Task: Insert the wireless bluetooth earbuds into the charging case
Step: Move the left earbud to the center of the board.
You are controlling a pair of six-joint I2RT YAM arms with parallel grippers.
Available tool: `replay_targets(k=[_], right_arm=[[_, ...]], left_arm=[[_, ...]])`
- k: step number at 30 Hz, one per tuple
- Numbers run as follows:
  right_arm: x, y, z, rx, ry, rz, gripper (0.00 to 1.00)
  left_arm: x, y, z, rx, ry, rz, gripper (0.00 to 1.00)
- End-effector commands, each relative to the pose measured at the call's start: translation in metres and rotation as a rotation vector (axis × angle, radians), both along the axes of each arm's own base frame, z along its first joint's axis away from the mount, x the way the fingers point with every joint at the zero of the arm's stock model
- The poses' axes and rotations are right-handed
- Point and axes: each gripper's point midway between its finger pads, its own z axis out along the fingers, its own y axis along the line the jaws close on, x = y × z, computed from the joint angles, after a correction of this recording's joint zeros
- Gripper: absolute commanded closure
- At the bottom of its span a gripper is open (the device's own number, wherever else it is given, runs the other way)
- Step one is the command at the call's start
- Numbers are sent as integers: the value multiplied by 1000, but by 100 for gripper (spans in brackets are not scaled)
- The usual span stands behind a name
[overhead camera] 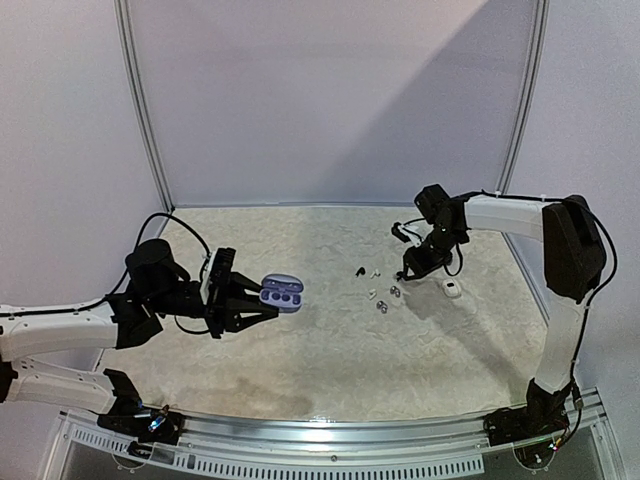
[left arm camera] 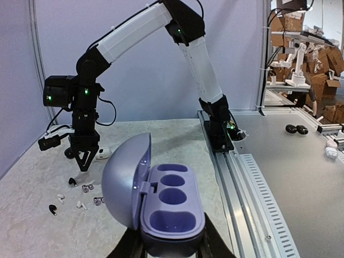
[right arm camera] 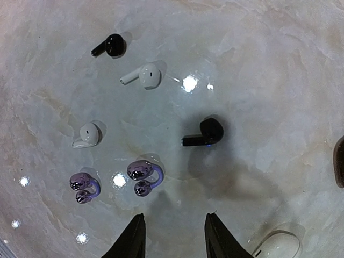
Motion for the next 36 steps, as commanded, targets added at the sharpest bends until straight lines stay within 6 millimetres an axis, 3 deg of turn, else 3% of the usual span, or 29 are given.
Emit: replay_targets(k=[1, 9, 16, 20, 28, 36], right_arm=[[3, 6, -11, 29, 24, 41, 63], [2, 10, -25, 47, 43, 38, 64], [-5, 9, -12, 58, 23, 16, 66], [-16, 21, 2, 72, -23, 42, 64], [-27, 38, -1, 80, -23, 50, 63], [-5, 36, 13, 69, -60, -11, 53]], left_arm=[[1, 0, -2, -1, -26, -9, 100], [1, 1, -6, 13, -24, -4, 100], [1, 1, -7, 16, -22, -2, 100], [1, 1, -7, 15, -22, -1, 100], [0, 2, -7, 16, -17, -1, 100], [-1, 3, -7, 17, -19, -2, 100]])
